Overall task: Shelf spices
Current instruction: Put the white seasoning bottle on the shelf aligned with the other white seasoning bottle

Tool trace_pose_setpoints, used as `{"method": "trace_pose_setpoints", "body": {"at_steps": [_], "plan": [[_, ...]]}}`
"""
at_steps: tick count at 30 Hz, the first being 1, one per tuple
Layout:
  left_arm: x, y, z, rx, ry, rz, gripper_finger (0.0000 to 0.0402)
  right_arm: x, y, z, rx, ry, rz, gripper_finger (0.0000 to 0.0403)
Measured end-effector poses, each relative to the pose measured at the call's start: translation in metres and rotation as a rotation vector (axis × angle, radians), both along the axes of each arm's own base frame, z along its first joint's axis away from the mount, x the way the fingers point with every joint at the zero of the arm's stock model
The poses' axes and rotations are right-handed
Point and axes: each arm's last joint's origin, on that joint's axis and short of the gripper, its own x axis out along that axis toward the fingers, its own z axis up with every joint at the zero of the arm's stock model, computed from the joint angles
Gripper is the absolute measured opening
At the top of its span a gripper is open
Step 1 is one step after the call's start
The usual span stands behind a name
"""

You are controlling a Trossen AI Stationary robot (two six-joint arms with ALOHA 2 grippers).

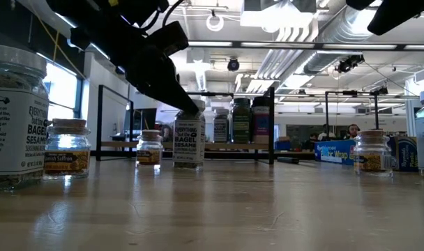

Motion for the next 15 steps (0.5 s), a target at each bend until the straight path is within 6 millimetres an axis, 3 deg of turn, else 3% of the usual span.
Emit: {"method": "trace_pose_setpoints", "body": {"at_steps": [5,9,15], "plan": [[0.002,0.005,0.01,-0.008,0.017,0.029,0.0198,0.001,-0.001,0.001,-0.049,-0.048,0.013,0.0232],[0.008,0.013,0.039,0.018,0.009,0.091,0.0198,0.001,-0.001,0.002,-0.067,-0.057,0.021,0.0232],[0.02,0.051,0.079,0.078,-0.022,0.17,0.0198,0.001,-0.001,0.002,-0.067,-0.057,0.022,0.0232]]}}
